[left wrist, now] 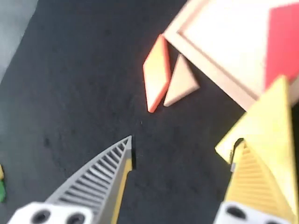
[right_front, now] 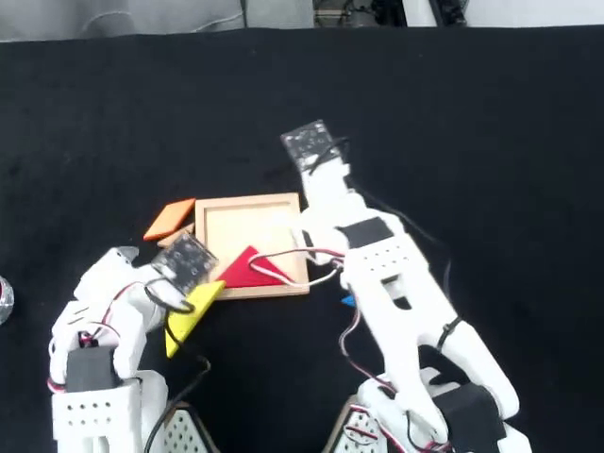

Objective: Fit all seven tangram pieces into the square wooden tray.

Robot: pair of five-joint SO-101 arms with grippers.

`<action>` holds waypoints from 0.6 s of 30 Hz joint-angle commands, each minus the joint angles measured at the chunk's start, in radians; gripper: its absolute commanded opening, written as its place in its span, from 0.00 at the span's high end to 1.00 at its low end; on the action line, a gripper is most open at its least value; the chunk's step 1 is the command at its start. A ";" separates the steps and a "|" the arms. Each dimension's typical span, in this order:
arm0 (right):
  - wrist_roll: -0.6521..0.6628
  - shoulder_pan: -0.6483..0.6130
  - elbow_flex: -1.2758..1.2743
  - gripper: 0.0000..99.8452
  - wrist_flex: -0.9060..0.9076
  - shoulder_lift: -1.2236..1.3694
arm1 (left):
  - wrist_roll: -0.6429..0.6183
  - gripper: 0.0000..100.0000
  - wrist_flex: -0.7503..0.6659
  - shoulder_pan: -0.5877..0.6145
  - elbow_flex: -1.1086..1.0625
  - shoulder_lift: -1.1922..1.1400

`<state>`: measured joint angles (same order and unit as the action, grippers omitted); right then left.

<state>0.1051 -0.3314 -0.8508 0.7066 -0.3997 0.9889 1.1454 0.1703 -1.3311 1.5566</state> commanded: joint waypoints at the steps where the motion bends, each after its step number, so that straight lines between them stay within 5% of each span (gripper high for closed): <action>1: 0.008 0.020 0.007 0.86 -0.018 -0.038 | 0.029 0.67 0.106 -0.031 0.113 -0.002; 7: 0.012 0.018 0.007 0.86 -0.018 -0.038 | 0.026 0.67 0.175 -0.113 0.148 -0.107; 18: 0.014 0.018 0.004 0.86 -0.018 -0.038 | -0.083 0.65 0.160 -0.090 0.467 -0.795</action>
<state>0.1051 -0.3268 -0.8508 0.7066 -0.3997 0.9244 1.3172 0.0522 -0.9613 0.9229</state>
